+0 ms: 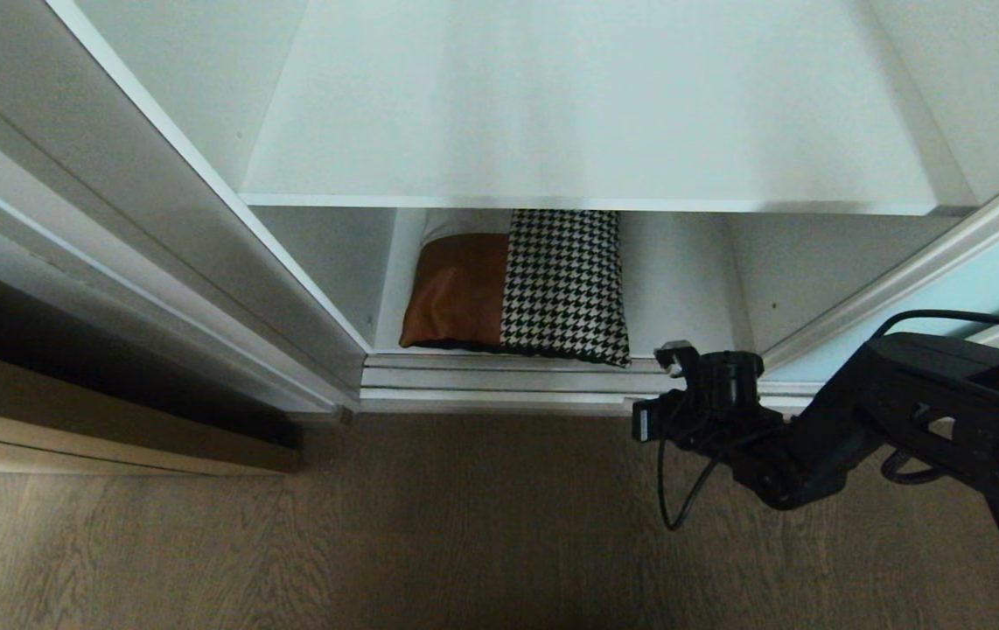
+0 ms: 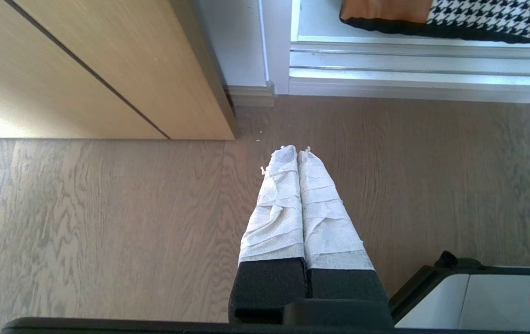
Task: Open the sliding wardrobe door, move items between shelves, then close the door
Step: Place the pillow on the higher shelf
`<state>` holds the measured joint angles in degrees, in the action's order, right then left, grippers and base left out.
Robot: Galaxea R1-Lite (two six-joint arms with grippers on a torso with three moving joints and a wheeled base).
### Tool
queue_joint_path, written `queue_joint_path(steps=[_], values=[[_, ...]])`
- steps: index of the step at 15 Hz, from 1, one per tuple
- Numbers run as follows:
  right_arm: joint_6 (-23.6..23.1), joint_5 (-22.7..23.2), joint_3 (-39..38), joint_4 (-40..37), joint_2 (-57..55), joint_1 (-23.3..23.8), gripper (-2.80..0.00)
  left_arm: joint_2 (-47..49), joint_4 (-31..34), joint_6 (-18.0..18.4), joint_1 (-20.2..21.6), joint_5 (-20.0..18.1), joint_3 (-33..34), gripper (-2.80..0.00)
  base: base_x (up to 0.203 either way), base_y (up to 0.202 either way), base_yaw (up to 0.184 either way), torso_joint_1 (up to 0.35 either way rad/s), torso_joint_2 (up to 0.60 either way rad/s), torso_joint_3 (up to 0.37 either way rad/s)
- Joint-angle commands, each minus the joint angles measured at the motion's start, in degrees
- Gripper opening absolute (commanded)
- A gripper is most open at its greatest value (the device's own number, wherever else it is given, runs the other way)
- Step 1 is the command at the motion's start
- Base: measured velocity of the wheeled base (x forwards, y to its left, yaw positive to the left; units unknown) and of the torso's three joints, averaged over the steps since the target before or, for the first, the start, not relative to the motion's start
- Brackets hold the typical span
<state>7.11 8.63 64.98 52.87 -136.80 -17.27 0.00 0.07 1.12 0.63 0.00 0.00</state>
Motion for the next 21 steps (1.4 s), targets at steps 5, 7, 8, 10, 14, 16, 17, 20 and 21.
queue_joint_path(steps=[5,7,8,10,14,16,17,20,21], values=[[-0.21,-2.07,5.24,-1.84,-1.10,0.27,-2.80,0.09,-0.02,0.02,-0.02,0.00,0.00,-2.80,0.000,0.000,0.000,0.000,0.00,0.000],[-1.38,-2.35,6.82,-2.06,-1.21,0.73,0.00,0.09,0.01,0.02,-0.01,0.00,0.00,-2.80,0.000,0.000,0.000,0.000,0.00,0.000],[-1.68,-2.92,8.47,-2.25,-1.68,0.75,0.00,0.09,0.01,0.02,0.07,0.00,0.00,-2.80,0.000,0.000,0.000,0.000,0.00,0.000],[-1.45,-3.04,8.38,-1.40,-1.51,0.75,0.00,0.09,-0.07,0.02,-0.02,0.00,0.00,-2.80,0.000,0.000,0.000,0.000,0.00,0.000],[1.00,0.38,11.18,-1.04,-3.06,0.63,0.00,0.09,0.01,0.02,0.07,0.00,0.00,-2.80,0.000,0.000,0.000,0.000,0.00,0.000],[0.66,0.54,15.97,-1.20,-6.64,0.81,0.00,0.09,-0.07,0.02,-0.02,0.00,0.00,-2.80,0.000,0.000,0.000,0.000,0.00,0.000],[0.41,0.46,18.89,-1.57,-8.46,0.92,0.00,0.09,0.01,0.02,0.07,0.00,0.00,-2.80,0.000,0.000,0.000,0.000,0.00,0.000],[-0.54,0.03,27.14,-2.08,-14.09,1.44,0.00,0.09,0.01,0.02,-0.02,0.00,0.00,-2.80,0.000,0.000,0.000,0.000,0.00,0.000],[-3.23,-0.15,29.08,-2.13,-15.36,2.35,0.00,0.09,-0.07,0.02,-0.02,0.00,0.00,-2.80,0.000,0.000,0.000,0.000,0.00,0.000]])
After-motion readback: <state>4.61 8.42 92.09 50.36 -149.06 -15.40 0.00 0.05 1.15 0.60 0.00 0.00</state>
